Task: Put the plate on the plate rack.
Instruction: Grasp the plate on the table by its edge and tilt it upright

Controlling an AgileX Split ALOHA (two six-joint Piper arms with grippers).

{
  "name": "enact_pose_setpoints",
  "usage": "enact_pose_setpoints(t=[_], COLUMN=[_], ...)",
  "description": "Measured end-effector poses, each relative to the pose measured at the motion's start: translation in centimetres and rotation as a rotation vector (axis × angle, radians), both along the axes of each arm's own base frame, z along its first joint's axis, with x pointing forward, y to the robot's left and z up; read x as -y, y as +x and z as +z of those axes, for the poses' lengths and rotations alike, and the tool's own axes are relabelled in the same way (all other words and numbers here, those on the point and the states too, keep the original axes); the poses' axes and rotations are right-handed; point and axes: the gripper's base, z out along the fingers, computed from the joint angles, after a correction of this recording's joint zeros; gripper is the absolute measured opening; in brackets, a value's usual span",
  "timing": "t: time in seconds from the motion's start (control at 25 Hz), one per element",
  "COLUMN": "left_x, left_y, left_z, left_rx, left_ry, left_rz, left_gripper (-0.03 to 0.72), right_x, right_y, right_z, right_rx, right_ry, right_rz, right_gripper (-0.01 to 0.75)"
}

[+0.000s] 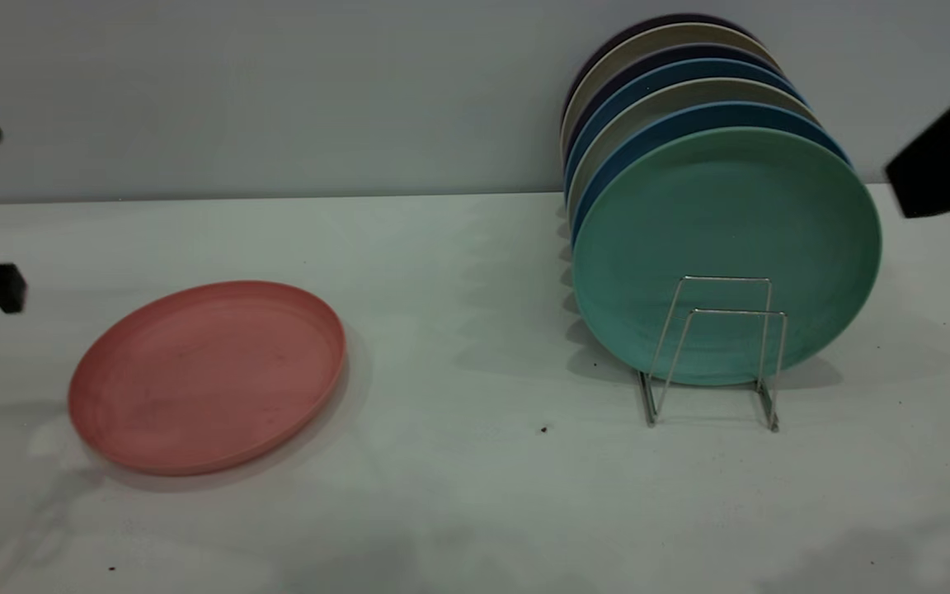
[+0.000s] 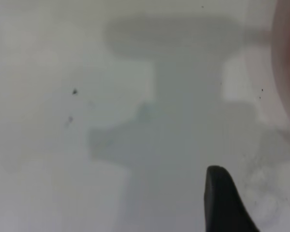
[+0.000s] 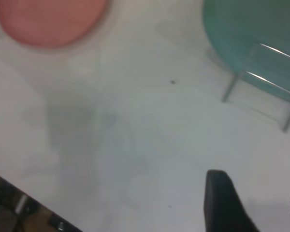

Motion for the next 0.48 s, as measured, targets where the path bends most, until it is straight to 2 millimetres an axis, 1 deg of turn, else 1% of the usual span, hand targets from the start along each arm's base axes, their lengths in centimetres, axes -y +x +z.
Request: enact_pose_setpoints(t=[0.24, 0.48], left_x=[0.0, 0.0], left_y=[2.4, 3.9], left_z=[-2.5, -3.6], left_rx=[-0.019, -0.009], left_ry=[-0.004, -0.008], left_rz=[-0.016, -0.019], left_gripper=[0.381, 0.381], right_x=[-0.8, -1.5], right_y=[1.4, 2.9], right_z=[-1.3, -1.7], right_rx=[-0.023, -0.020], right_ry=[0.031, 0.044], right_rz=[0.023, 0.044], right_gripper=[0.362, 0.362])
